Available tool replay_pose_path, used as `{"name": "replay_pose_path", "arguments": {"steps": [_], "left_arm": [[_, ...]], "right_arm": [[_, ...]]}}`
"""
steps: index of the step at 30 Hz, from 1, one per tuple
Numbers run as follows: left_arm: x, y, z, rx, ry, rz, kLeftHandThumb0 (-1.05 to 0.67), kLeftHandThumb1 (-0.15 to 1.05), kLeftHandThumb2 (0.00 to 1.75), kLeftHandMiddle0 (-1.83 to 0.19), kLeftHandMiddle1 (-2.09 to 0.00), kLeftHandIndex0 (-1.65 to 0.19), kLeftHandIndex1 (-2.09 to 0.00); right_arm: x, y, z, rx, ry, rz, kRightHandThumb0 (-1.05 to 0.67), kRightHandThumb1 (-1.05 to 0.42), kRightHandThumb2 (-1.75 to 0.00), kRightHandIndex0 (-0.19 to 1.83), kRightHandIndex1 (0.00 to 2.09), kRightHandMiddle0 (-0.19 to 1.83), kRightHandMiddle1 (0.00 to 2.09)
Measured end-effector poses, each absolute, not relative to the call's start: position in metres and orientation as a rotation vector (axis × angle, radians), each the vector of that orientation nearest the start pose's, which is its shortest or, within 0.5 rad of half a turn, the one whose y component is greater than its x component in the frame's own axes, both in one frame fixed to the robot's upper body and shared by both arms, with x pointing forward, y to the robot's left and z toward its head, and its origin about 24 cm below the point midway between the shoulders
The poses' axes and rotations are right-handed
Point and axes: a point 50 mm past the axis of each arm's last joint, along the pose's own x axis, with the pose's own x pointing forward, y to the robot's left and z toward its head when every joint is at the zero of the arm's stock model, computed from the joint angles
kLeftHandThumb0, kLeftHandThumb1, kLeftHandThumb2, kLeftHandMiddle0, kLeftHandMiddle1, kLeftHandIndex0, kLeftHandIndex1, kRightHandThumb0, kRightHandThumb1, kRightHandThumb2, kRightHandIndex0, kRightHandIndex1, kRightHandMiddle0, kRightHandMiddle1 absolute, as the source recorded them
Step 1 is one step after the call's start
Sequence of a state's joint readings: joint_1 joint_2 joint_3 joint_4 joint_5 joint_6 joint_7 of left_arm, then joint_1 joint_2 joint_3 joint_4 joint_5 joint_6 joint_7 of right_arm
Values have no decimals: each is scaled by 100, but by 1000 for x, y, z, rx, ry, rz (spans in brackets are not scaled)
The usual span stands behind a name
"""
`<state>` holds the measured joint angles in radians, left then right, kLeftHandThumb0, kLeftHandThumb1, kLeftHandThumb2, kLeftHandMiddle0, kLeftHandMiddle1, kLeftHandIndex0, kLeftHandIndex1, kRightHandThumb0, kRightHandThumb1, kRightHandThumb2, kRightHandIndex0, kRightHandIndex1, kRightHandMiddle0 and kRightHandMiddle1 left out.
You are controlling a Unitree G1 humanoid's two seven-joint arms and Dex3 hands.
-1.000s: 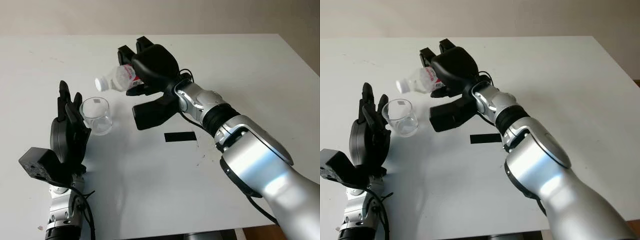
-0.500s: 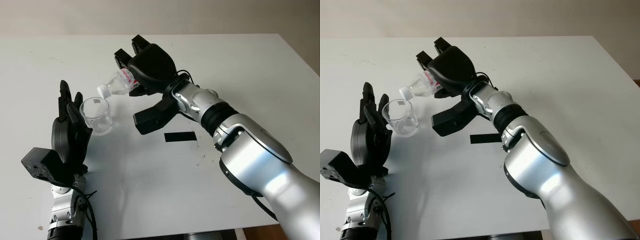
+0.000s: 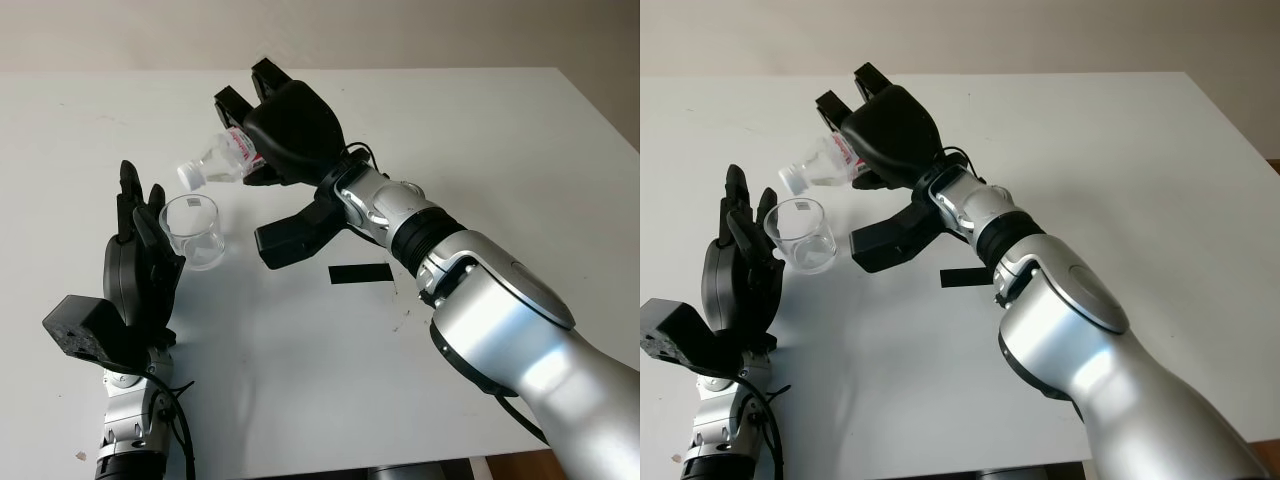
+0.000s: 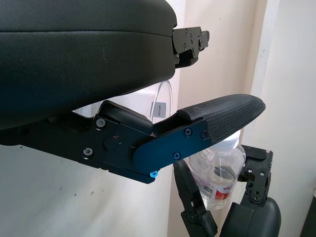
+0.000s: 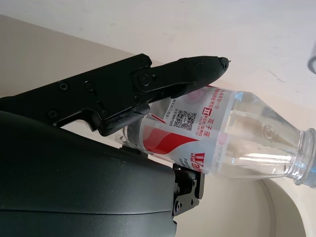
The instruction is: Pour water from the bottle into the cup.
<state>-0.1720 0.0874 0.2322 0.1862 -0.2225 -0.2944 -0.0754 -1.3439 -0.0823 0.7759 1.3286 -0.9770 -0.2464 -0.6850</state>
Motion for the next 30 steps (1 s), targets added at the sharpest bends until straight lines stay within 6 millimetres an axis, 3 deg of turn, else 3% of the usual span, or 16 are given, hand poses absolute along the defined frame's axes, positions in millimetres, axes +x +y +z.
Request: {"name": "replay_pose_path", "arguments": {"steps": [7,15,24,30], "left_arm": [[277,213,75,-131,-311,145,-88,105,83,19,-33,12,0],[277,213,75,-134,-312,143,-88,105,83,19,-34,12,0],[277,213,75,-135,-311,142,-88,105,82,19,-34,12,0],[277,213,75,-135,-311,144,-88,105,82,19,-35,12,0]], "right_arm": [[393,-10,193,-1652,-1058,139,-41,-105,-27,116,209,47,209],[391,-7,197,-1713,-1144,144,-40,-105,-26,108,209,25,203],[391,-8,196,-1760,-1182,155,-40,-105,-12,104,209,27,193],[391,-9,196,-1774,-1181,150,-40,-105,-14,103,209,28,196]]}}
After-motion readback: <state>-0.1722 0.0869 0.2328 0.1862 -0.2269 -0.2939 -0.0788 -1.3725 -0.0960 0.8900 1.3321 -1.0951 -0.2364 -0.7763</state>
